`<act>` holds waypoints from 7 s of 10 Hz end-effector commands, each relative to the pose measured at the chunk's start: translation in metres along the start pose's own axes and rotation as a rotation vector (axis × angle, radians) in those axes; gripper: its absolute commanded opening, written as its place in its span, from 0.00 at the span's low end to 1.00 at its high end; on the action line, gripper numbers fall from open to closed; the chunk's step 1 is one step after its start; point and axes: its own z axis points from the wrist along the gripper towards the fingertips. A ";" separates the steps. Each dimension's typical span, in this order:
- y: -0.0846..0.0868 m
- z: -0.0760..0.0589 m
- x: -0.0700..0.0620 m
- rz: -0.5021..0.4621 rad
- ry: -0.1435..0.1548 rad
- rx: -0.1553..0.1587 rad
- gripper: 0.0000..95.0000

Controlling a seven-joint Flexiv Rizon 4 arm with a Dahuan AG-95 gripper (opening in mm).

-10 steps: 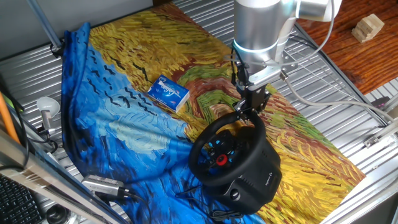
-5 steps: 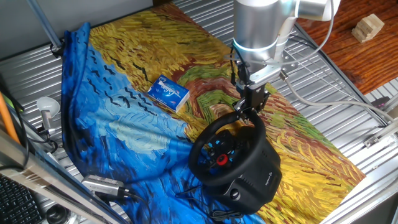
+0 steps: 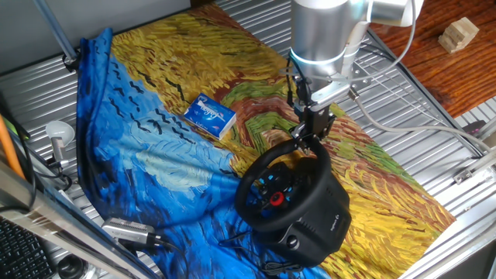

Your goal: Rotate the steering wheel 90 degrees counterclockwise

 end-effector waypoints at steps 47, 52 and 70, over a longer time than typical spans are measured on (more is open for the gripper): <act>-0.016 0.024 0.011 -0.202 0.057 0.135 0.60; -0.019 0.016 0.007 -0.184 0.045 0.126 0.60; -0.024 -0.034 -0.024 -0.011 0.031 0.015 0.60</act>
